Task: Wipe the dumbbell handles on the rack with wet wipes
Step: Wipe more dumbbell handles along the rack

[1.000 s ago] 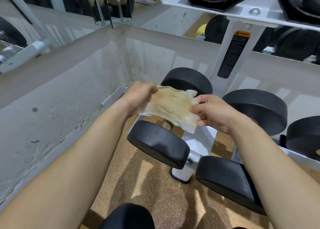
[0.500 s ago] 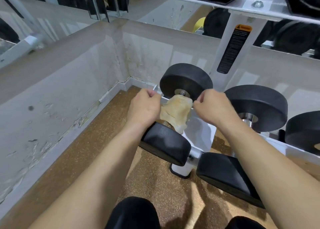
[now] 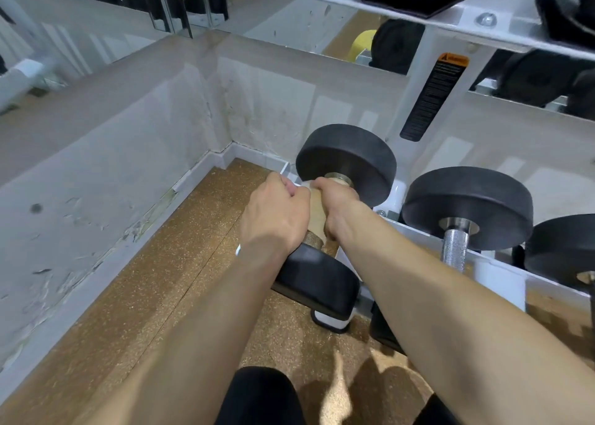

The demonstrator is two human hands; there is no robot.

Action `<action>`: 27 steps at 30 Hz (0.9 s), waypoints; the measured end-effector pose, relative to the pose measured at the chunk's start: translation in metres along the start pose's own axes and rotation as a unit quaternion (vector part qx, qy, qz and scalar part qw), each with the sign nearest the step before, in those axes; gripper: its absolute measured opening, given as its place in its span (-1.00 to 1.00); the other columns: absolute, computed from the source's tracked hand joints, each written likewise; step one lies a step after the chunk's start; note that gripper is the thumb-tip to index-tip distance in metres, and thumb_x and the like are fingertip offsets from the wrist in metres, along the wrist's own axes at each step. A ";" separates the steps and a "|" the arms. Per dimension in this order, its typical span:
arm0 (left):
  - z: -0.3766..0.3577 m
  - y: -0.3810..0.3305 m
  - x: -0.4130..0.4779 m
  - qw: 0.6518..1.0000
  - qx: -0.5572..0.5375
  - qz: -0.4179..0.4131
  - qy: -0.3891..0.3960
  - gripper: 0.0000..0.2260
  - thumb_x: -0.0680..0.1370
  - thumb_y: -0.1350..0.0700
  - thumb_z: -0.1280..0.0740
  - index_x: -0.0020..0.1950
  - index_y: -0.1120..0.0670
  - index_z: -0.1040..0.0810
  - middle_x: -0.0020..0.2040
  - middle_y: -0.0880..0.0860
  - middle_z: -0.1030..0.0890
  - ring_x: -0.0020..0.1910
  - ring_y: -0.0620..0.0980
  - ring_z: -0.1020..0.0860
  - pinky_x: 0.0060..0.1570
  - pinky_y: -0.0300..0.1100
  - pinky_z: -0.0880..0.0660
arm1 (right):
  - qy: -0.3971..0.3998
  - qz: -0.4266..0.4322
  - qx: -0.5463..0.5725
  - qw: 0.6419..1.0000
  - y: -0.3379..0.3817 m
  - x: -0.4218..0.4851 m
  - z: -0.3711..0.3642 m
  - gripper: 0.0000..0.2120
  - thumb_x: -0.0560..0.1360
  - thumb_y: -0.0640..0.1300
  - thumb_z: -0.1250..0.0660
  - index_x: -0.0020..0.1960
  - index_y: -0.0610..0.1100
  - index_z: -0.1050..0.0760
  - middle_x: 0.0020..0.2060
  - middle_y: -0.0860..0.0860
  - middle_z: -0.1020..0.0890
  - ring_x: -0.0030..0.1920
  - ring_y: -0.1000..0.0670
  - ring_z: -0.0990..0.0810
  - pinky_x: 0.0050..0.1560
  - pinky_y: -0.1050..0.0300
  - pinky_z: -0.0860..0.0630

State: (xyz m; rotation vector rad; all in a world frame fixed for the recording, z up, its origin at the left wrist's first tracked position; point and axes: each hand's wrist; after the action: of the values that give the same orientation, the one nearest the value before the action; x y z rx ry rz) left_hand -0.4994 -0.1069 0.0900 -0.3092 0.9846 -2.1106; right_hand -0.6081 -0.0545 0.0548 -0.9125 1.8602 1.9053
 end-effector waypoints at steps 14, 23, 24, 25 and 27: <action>0.004 -0.005 -0.003 1.000 -0.007 0.008 0.017 -0.84 0.56 -0.03 -0.16 0.03 -0.01 -0.47 0.01 -0.01 -0.57 0.01 0.10 -0.52 0.06 -0.01 -0.45 | 0.110 -0.013 -0.061 0.992 -0.040 -0.004 0.007 -0.94 0.55 -0.27 -0.41 0.01 -0.23 -0.56 -0.18 -0.15 -0.70 -0.34 -0.03 -0.69 -0.39 0.11 -0.64; 0.002 -0.004 0.001 1.000 0.005 0.027 0.002 -0.86 0.58 -0.01 -0.17 0.01 -0.01 -0.47 -0.02 -0.01 -0.55 -0.01 0.10 -0.51 0.10 0.03 -0.50 | 0.052 -0.066 -0.075 0.994 -0.026 0.023 0.001 -0.76 0.38 -0.21 -0.51 0.01 -0.13 -0.56 -0.20 -0.07 -0.71 -0.24 -0.10 -0.73 -0.15 -0.08 -0.69; 0.002 -0.004 0.002 1.000 0.004 0.026 0.000 -0.86 0.59 -0.01 -0.18 0.02 0.00 -0.47 -0.03 -0.01 -0.54 0.00 0.09 -0.51 0.09 0.03 -0.50 | 0.050 -0.057 -0.035 0.997 -0.021 0.027 -0.001 -0.69 0.36 -0.23 -0.53 0.08 -0.16 -0.57 -0.20 -0.10 -0.72 -0.30 -0.11 -0.72 -0.29 -0.06 -0.68; 0.001 -0.003 0.002 1.000 0.003 0.025 -0.002 -0.86 0.59 -0.01 -0.18 0.03 0.00 -0.47 -0.04 -0.02 -0.53 0.01 0.09 -0.50 0.09 0.03 -0.49 | 0.049 -0.049 -0.003 0.998 -0.016 0.030 -0.001 -0.62 0.35 -0.22 -0.54 0.14 -0.17 -0.57 -0.16 -0.13 -0.73 -0.29 -0.13 -0.73 -0.35 -0.06 -0.66; 0.000 -0.002 0.003 1.000 0.002 0.024 -0.004 -0.87 0.59 0.00 -0.18 0.02 0.00 -0.47 -0.09 -0.07 -0.49 0.02 0.08 -0.49 0.08 0.03 -0.50 | 0.073 -0.043 0.037 0.996 -0.009 0.037 0.001 -0.58 0.38 -0.15 -0.54 0.21 -0.19 -0.58 -0.11 -0.14 -0.73 -0.22 -0.15 -0.74 -0.32 -0.07 -0.66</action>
State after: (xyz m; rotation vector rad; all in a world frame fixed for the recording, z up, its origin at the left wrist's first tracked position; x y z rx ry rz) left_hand -0.5026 -0.1078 0.0910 -0.2898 0.9732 -2.0655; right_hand -0.6299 -0.0604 0.0238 -1.1160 1.9244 1.7492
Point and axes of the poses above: each hand's wrist, its own x-axis towards the middle knuckle, its own z-axis out of the back of the hand, y = z × x
